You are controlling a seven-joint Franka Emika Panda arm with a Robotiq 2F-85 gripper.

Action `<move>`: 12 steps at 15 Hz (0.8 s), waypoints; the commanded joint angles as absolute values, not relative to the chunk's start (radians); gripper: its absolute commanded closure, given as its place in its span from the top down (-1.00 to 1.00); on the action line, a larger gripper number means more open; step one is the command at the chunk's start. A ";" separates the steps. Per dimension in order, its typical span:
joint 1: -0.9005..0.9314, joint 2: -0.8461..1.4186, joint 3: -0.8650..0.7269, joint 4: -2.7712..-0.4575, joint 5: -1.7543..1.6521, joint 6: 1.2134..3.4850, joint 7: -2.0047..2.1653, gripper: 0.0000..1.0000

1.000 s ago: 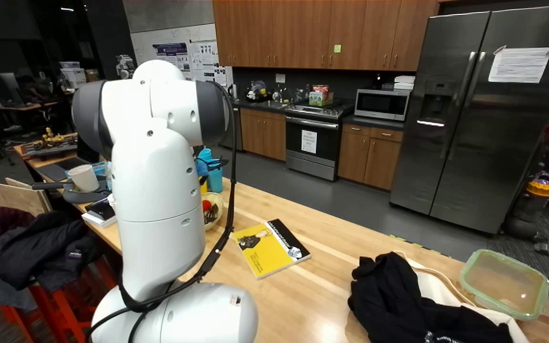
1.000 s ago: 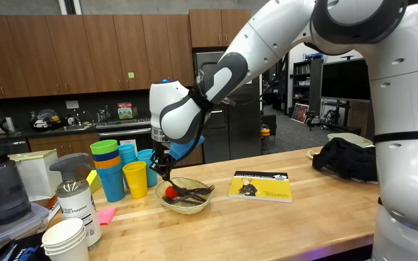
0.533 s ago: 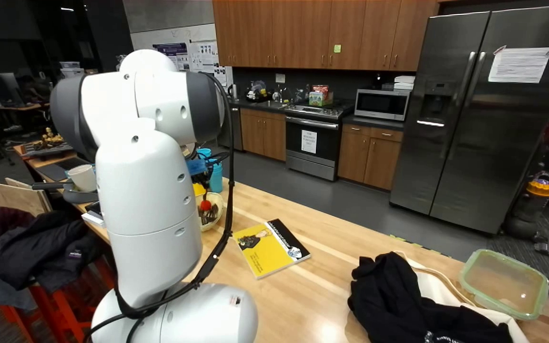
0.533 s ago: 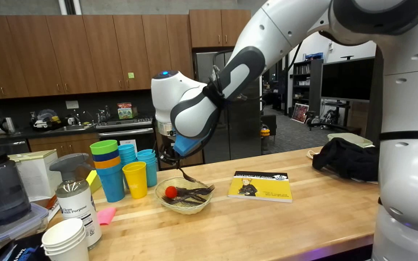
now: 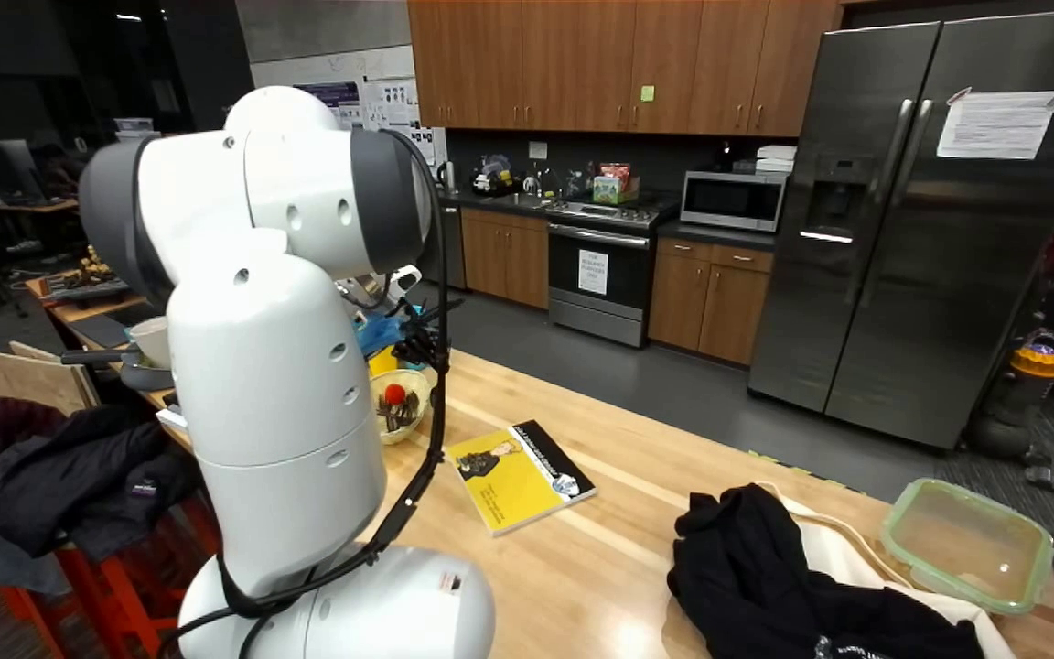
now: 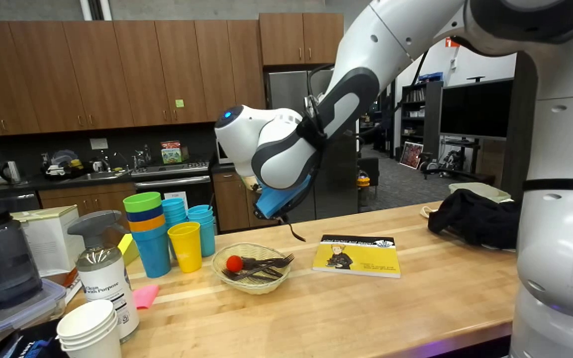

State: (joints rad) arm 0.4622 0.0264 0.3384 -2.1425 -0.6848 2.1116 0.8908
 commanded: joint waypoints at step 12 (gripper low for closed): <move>0.459 -0.002 0.413 -2.212 -0.635 1.632 1.080 -0.97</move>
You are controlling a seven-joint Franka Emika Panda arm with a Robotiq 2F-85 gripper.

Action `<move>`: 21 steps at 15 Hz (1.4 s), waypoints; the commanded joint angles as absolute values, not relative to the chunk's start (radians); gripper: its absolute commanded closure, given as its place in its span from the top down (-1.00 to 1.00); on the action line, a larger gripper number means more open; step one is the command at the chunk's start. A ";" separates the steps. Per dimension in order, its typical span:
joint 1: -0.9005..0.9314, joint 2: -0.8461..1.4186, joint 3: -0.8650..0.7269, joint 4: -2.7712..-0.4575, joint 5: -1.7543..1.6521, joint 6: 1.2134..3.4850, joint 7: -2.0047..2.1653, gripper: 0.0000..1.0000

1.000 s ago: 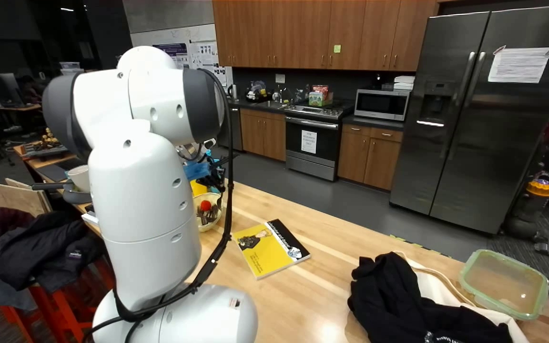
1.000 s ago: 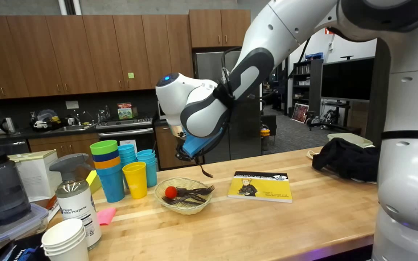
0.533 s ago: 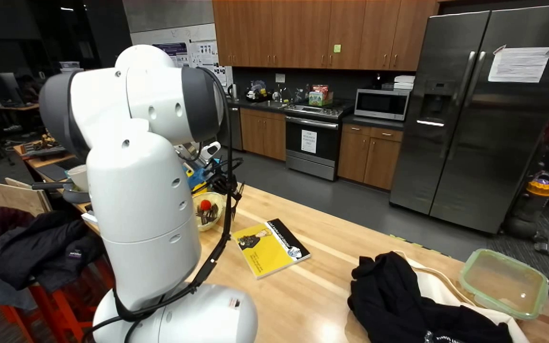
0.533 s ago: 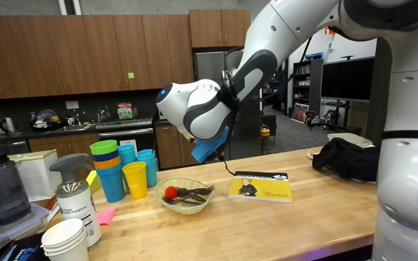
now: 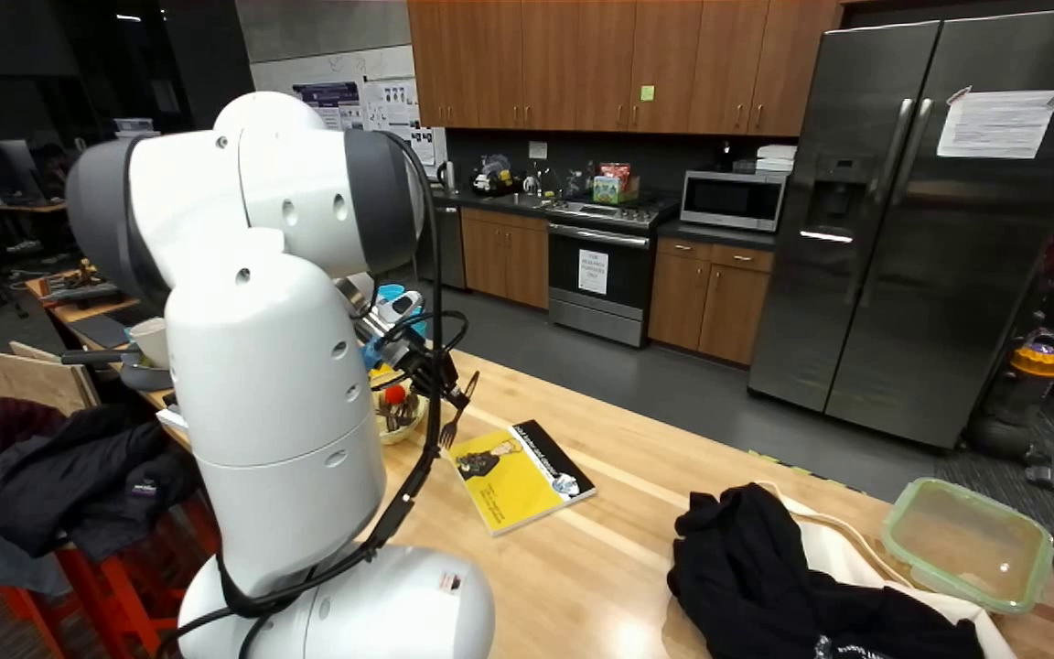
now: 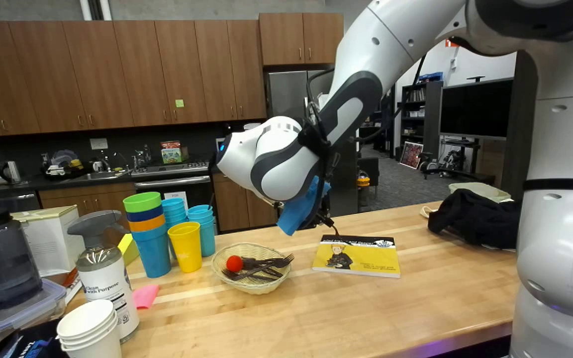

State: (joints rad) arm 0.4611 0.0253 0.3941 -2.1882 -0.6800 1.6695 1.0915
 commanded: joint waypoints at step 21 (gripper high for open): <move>0.451 0.088 0.420 -2.281 -0.194 1.633 1.062 -0.97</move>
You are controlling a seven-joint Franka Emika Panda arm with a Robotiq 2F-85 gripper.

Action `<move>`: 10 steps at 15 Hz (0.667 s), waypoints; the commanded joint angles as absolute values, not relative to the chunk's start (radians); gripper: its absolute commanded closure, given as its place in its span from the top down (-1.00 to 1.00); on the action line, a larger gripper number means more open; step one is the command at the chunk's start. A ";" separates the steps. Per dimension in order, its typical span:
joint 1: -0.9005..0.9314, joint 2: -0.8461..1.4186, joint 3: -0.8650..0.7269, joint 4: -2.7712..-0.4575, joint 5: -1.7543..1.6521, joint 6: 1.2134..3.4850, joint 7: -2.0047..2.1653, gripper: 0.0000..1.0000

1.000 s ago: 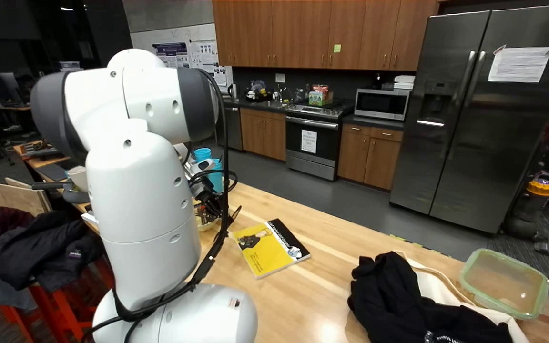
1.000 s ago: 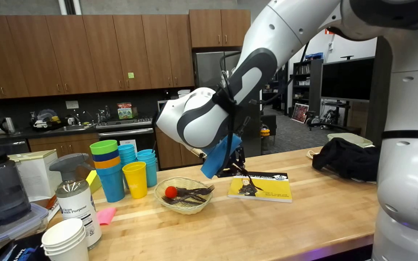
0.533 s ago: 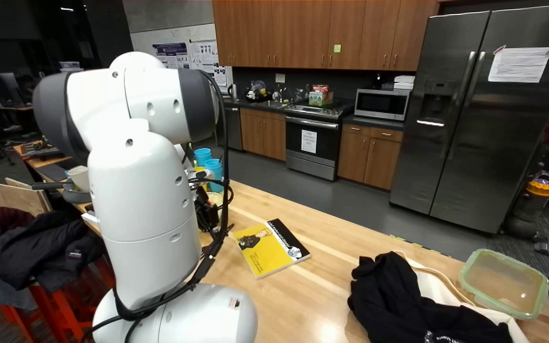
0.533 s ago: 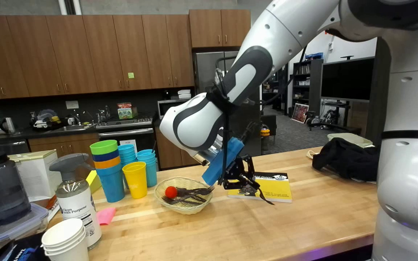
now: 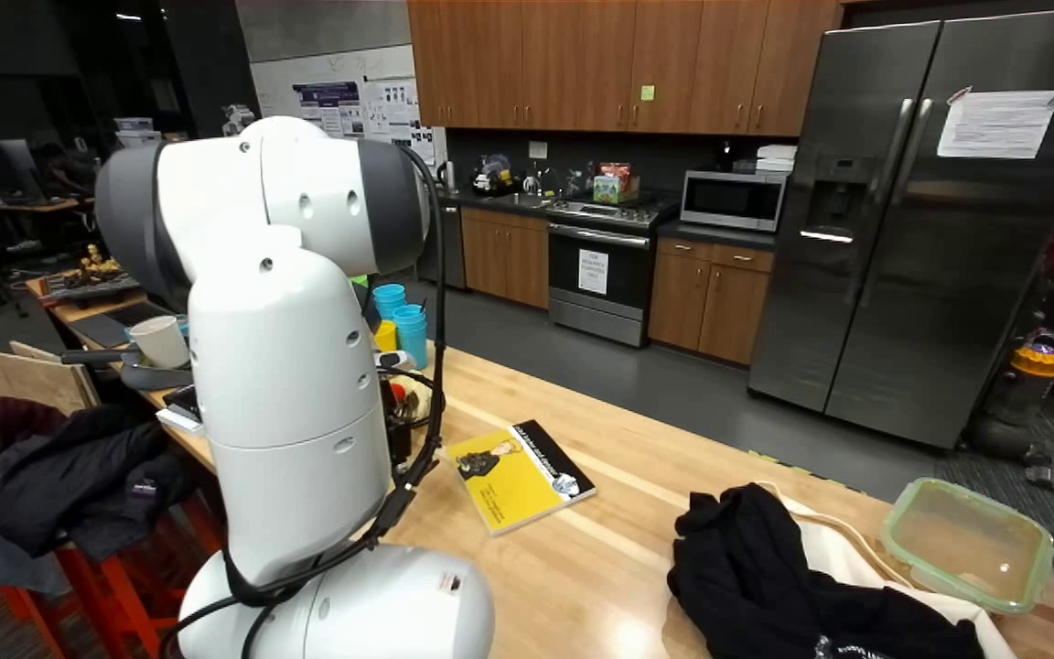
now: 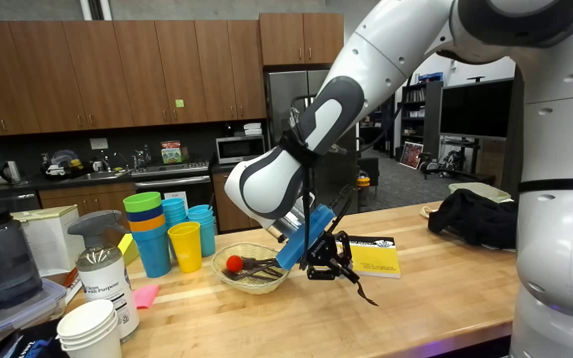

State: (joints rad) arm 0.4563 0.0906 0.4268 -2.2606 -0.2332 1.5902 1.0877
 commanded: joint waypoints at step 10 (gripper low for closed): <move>0.469 0.079 0.430 -2.311 -0.139 1.702 1.048 -0.97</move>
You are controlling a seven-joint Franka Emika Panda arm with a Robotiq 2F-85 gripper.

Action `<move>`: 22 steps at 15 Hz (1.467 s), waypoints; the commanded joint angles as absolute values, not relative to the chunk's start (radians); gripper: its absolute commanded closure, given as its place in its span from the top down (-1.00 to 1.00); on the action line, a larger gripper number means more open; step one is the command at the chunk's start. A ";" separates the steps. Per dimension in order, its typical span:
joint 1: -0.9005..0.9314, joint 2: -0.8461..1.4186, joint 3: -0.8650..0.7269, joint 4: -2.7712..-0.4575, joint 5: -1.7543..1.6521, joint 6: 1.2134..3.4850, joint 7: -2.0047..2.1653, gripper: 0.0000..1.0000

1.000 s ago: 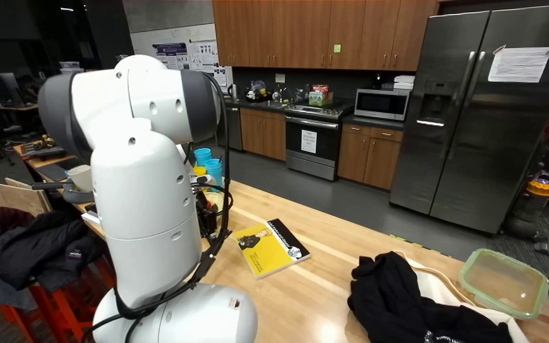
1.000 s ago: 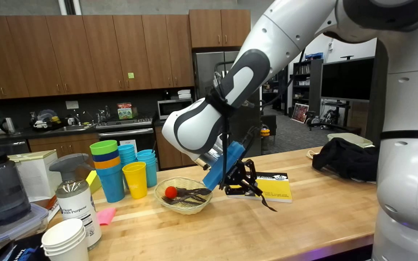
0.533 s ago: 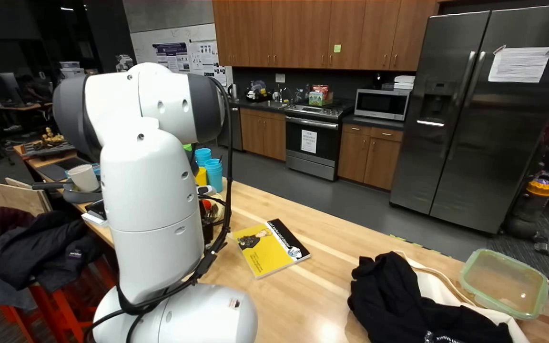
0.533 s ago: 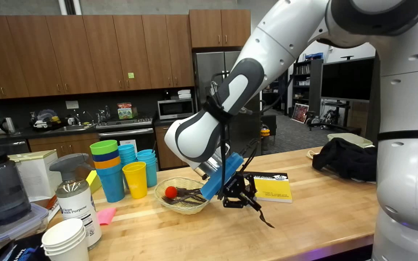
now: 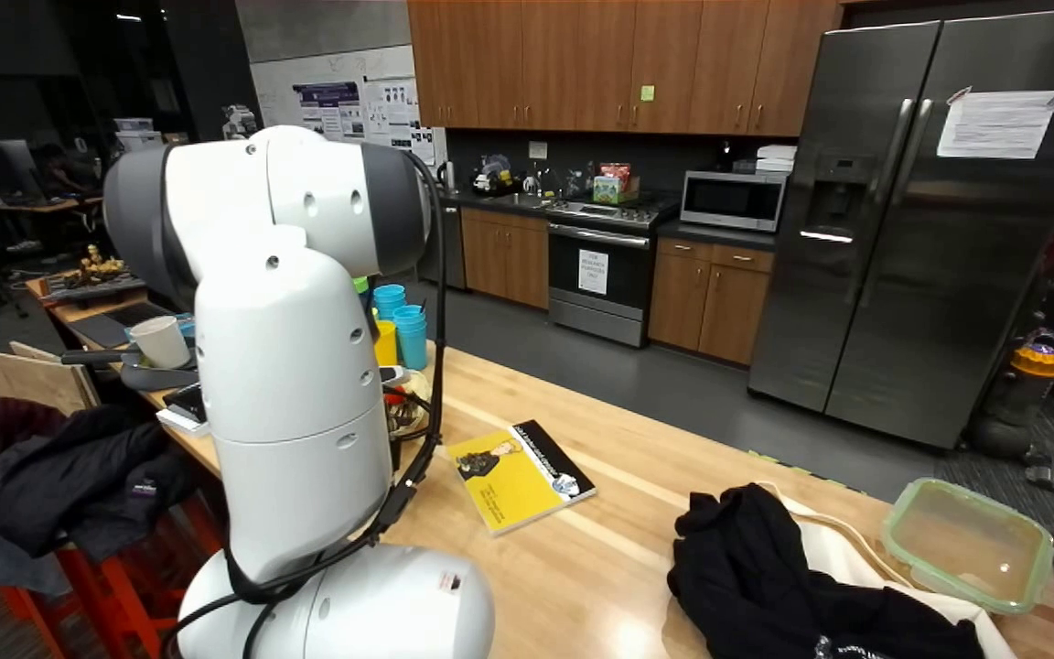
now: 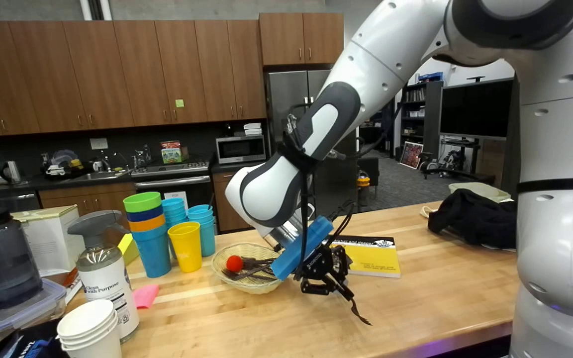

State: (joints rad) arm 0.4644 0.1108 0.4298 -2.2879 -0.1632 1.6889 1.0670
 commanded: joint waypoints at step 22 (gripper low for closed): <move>0.407 0.058 0.360 -2.340 -0.186 1.626 0.914 -0.97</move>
